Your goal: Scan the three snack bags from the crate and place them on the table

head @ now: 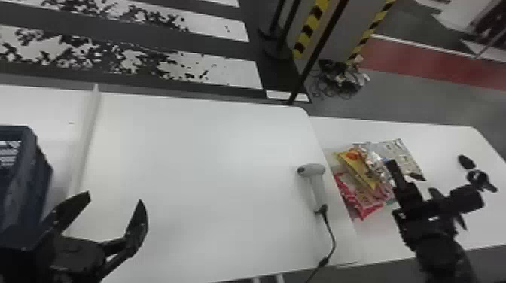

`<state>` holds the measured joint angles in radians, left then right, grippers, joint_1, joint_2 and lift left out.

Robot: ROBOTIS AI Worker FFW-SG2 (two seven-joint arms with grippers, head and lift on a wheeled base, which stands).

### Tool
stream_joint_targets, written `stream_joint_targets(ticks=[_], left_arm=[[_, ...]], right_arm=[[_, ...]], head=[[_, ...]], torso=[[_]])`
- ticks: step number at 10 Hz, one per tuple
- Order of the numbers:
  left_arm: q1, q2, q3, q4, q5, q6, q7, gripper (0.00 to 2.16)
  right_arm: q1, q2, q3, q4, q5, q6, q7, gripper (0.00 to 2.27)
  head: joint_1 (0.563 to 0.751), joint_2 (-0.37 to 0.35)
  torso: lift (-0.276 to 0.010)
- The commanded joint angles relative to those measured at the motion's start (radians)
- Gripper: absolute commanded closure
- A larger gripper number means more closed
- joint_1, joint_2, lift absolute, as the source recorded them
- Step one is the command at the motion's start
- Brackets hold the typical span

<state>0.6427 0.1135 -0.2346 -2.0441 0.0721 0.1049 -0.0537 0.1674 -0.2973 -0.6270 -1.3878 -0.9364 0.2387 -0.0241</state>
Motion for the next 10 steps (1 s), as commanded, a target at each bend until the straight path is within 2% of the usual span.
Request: stream_joint_targets(ticks=[1, 3, 5, 6, 7, 10], left_arm=[[-0.002, 0.000, -0.003, -0.001, 0.000, -0.001, 0.000, 0.02], [-0.003, 0.000, -0.008, -0.004, 0.000, -0.001, 0.000, 0.02], [0.002, 0.002, -0.008, -0.007, 0.002, -0.001, 0.009, 0.02], [0.006, 0.002, -0.006, -0.010, 0.002, -0.004, 0.021, 0.02], [0.020, 0.005, -0.005, -0.011, 0.002, -0.053, 0.043, 0.02], [0.069, 0.006, 0.023, -0.053, 0.003, -0.072, 0.048, 0.02]], right_arm=[[0.107, 0.036, 0.038, -0.158, 0.025, 0.006, 0.016, 0.06], [0.216, 0.092, 0.125, -0.335, 0.156, -0.055, 0.076, 0.06], [0.316, 0.101, 0.300, -0.442, 0.321, -0.310, 0.055, 0.07], [0.339, 0.106, 0.369, -0.455, 0.390, -0.408, 0.039, 0.07], [0.354, 0.110, 0.440, -0.455, 0.455, -0.497, 0.010, 0.07], [0.428, 0.124, 0.576, -0.448, 0.562, -0.681, -0.008, 0.07]], head=[[0.695, -0.350], [0.695, -0.350], [0.695, -0.350], [0.695, -0.350], [0.695, -0.350], [0.695, -0.350]], torso=[[-0.062], [-0.062], [-0.062], [-0.062], [-0.062], [-0.062]])
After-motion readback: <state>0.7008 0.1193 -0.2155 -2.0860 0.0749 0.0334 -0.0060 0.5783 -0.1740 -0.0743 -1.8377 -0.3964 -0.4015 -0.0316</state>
